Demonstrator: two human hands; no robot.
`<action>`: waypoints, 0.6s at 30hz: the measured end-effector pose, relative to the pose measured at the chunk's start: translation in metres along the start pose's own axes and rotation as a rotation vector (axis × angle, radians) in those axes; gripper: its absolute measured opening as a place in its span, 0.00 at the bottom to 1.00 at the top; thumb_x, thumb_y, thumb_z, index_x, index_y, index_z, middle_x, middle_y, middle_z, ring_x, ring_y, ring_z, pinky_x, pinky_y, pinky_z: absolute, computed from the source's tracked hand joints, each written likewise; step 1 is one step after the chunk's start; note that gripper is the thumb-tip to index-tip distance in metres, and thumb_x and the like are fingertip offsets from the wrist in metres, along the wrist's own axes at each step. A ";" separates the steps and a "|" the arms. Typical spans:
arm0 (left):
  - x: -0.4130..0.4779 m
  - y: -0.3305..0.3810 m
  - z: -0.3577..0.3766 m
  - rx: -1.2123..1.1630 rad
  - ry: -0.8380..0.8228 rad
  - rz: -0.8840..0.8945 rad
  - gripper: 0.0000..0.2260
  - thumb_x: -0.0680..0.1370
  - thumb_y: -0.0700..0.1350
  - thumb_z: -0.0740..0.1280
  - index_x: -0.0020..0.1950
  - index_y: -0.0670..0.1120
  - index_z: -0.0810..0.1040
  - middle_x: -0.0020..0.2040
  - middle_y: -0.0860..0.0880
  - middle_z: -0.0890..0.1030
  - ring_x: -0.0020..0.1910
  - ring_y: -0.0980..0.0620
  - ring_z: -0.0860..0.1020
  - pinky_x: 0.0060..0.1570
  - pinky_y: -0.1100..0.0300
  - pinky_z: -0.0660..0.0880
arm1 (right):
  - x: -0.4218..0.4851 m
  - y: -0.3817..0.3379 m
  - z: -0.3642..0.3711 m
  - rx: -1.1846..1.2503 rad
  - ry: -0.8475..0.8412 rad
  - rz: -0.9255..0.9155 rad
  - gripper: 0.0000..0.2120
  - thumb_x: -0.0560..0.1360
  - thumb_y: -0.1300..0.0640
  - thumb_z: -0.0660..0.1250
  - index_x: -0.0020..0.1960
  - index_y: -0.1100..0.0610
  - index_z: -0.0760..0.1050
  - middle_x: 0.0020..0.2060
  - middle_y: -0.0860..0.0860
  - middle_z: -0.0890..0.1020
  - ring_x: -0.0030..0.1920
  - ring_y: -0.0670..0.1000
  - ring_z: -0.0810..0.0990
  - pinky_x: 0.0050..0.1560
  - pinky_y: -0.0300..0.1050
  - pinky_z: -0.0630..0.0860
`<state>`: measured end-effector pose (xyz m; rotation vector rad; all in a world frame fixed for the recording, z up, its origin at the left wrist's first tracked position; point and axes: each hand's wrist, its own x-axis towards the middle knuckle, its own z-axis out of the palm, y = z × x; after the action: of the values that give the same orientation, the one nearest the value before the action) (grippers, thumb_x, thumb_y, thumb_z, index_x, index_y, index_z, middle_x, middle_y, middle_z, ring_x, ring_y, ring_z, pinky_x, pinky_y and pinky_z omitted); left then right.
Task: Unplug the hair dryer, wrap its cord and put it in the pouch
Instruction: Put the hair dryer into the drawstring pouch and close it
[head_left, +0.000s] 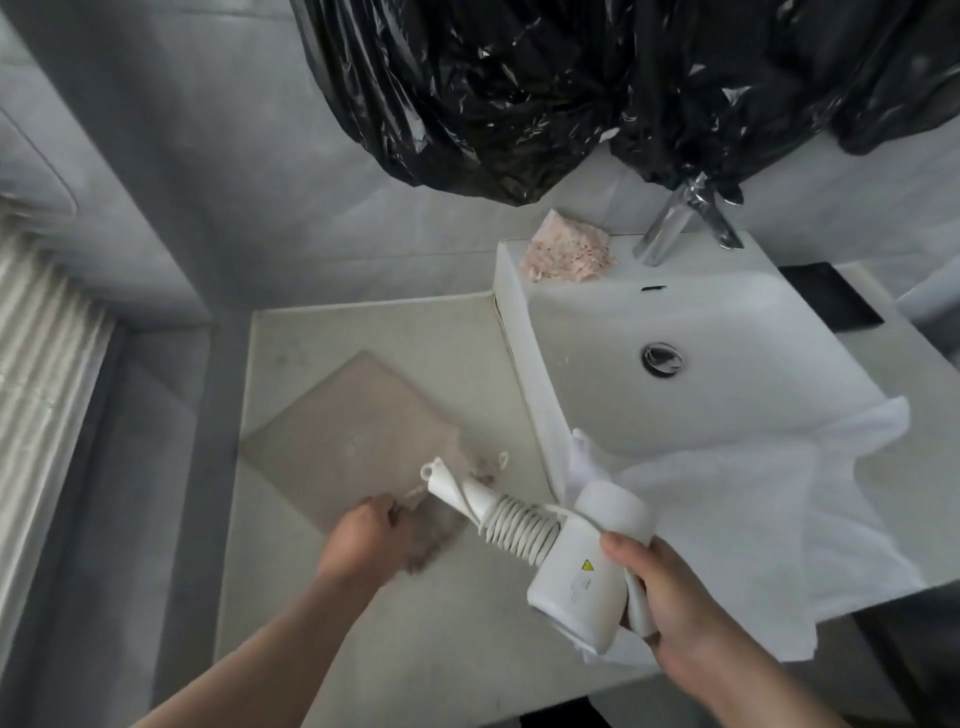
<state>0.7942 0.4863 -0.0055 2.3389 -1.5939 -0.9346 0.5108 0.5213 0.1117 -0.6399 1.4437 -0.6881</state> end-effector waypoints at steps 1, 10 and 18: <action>0.001 -0.004 -0.003 -0.029 0.011 0.004 0.12 0.77 0.50 0.60 0.37 0.45 0.72 0.42 0.43 0.81 0.44 0.41 0.80 0.40 0.56 0.74 | -0.001 0.008 0.003 -0.010 -0.006 0.016 0.24 0.62 0.51 0.70 0.55 0.61 0.80 0.47 0.61 0.86 0.47 0.58 0.85 0.48 0.53 0.76; -0.007 -0.006 -0.020 -0.096 0.118 0.115 0.15 0.81 0.49 0.60 0.35 0.48 0.69 0.40 0.42 0.82 0.43 0.38 0.79 0.38 0.53 0.70 | 0.030 0.063 0.045 -0.009 0.062 0.171 0.21 0.64 0.51 0.74 0.52 0.62 0.81 0.44 0.59 0.87 0.46 0.59 0.86 0.50 0.56 0.81; -0.028 -0.008 -0.017 0.007 0.018 0.316 0.07 0.80 0.45 0.62 0.46 0.46 0.78 0.44 0.47 0.77 0.47 0.43 0.77 0.43 0.55 0.69 | 0.072 0.064 0.094 0.243 0.102 0.244 0.17 0.69 0.49 0.74 0.54 0.56 0.80 0.49 0.57 0.86 0.49 0.56 0.85 0.44 0.51 0.82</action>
<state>0.8040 0.5109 0.0156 2.0091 -1.8872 -0.8334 0.6072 0.5074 0.0198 -0.2381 1.4741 -0.6962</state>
